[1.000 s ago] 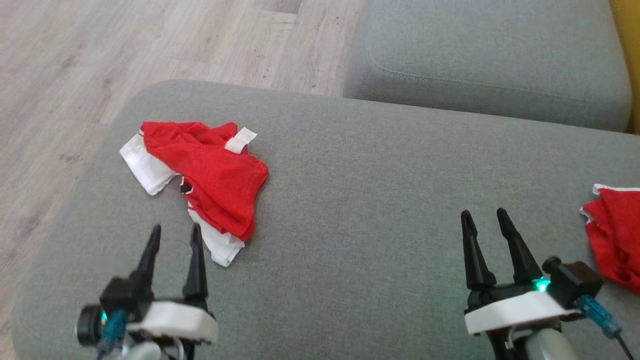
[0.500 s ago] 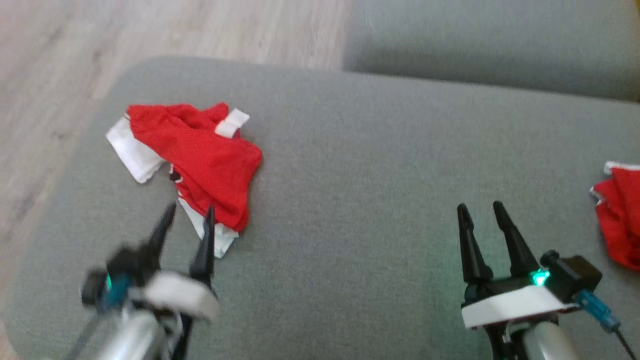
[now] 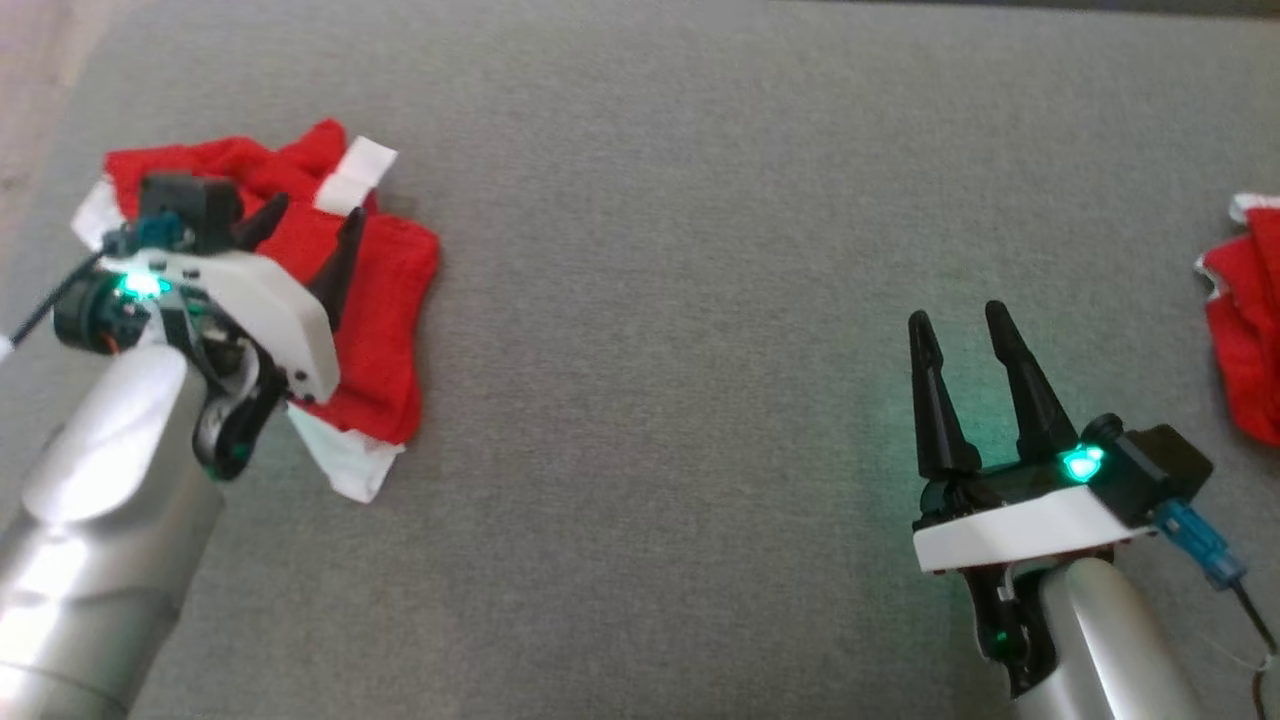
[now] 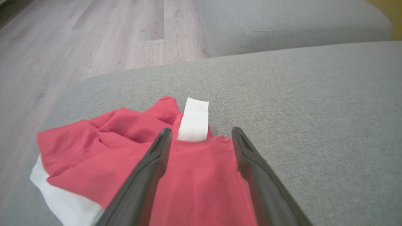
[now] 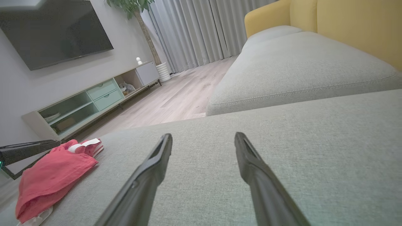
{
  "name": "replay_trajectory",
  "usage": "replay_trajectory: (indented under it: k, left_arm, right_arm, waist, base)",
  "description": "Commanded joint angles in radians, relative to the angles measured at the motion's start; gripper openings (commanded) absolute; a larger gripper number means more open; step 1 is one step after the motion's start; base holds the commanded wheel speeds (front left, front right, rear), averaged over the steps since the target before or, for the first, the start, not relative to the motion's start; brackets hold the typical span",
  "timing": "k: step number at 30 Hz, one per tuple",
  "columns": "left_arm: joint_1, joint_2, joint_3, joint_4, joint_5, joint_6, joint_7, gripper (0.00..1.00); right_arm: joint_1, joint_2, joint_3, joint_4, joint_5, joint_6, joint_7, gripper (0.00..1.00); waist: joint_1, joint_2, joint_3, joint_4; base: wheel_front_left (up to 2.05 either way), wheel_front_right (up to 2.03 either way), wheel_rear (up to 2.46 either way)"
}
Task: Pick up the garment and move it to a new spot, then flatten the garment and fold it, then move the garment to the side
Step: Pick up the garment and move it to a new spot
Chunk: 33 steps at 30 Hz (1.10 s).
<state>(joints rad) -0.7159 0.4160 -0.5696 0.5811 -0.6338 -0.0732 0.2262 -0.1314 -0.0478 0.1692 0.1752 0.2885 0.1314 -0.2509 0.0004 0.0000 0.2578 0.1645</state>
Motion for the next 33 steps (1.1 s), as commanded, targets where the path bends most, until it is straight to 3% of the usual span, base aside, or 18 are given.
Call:
replay_trajectory:
  k: [1,16,17,18,19,33]
  left_arm:
    - [-0.067,0.045,0.028,0.003,0.001,-0.01,0.008,1.0]
    - [-0.212,0.011,-0.035,0.284,-0.024,-0.053,0.056,1.0]
    - [-0.212,0.006,-0.041,0.292,-0.03,-0.054,0.063,0.96]
    - [-0.213,0.004,-0.047,0.297,-0.036,-0.055,0.067,0.4]
    - [-0.215,0.003,-0.052,0.3,-0.04,-0.056,0.064,0.0]
    - [-0.23,0.018,-0.106,0.221,-0.037,-0.057,-0.208,0.0]
  right_arm:
    - [-0.029,-0.002,0.025,-0.034,-0.01,-0.001,-0.011,1.0]
    - [-0.049,-0.002,0.031,-0.034,-0.005,-0.001,-0.011,1.0]
    - [-0.049,-0.002,0.03,-0.033,-0.004,-0.001,-0.011,1.0]
    - [-0.048,-0.002,0.029,-0.031,-0.004,-0.001,-0.011,1.0]
    - [-0.048,-0.002,0.028,-0.03,-0.004,-0.001,-0.011,1.0]
    - [-0.03,-0.002,0.031,-0.012,0.007,-0.001,-0.011,1.0]
  waist:
    - [-0.0004,0.0,0.022,-0.022]
    - [-0.0004,0.0,0.065,-0.062]
    - [-0.0004,0.0,0.064,-0.063]
    - [-0.0004,0.0,0.063,-0.062]
    - [-0.0004,0.0,0.062,-0.062]
    - [-0.0004,0.0,-0.013,-0.057]
  base:
    - [0.0,0.0,0.0]
    - [0.0,0.0,0.0]
    - [0.0,0.0,0.0]
    - [0.0,0.0,0.0]
    - [0.0,0.0,0.0]
    - [0.0,0.0,0.0]
